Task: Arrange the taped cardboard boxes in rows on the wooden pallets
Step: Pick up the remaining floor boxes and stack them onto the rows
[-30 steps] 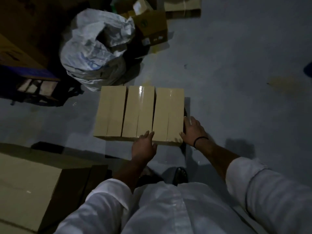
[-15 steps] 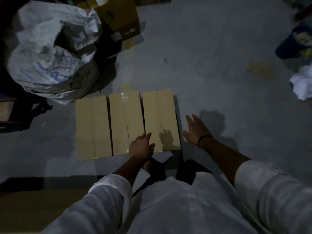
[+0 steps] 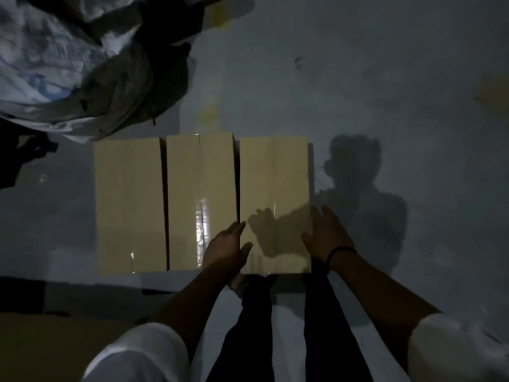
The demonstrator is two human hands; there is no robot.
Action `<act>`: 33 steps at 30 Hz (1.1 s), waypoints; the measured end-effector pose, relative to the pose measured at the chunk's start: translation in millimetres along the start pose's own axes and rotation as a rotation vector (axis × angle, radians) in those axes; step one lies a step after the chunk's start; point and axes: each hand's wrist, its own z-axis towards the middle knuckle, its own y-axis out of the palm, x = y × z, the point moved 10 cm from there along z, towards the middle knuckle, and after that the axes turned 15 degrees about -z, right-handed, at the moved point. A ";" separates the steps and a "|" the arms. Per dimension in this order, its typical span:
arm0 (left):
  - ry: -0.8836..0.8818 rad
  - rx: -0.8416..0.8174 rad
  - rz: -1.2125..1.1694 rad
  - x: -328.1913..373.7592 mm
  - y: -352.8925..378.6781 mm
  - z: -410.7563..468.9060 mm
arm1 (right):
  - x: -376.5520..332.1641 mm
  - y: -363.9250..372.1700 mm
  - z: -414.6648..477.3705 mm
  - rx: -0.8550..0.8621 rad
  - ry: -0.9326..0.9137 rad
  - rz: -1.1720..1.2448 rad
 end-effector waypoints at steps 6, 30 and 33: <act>-0.029 0.046 -0.076 -31.7 42.9 137.0 | -5.5 55.4 142.9 -0.036 -0.033 -0.010; -0.039 0.394 0.022 65.7 42.4 128.8 | 31.7 4.4 121.1 0.297 -0.079 0.123; -0.061 0.496 -0.048 113.2 7.5 59.3 | 30.7 -62.9 62.4 0.281 -0.127 0.072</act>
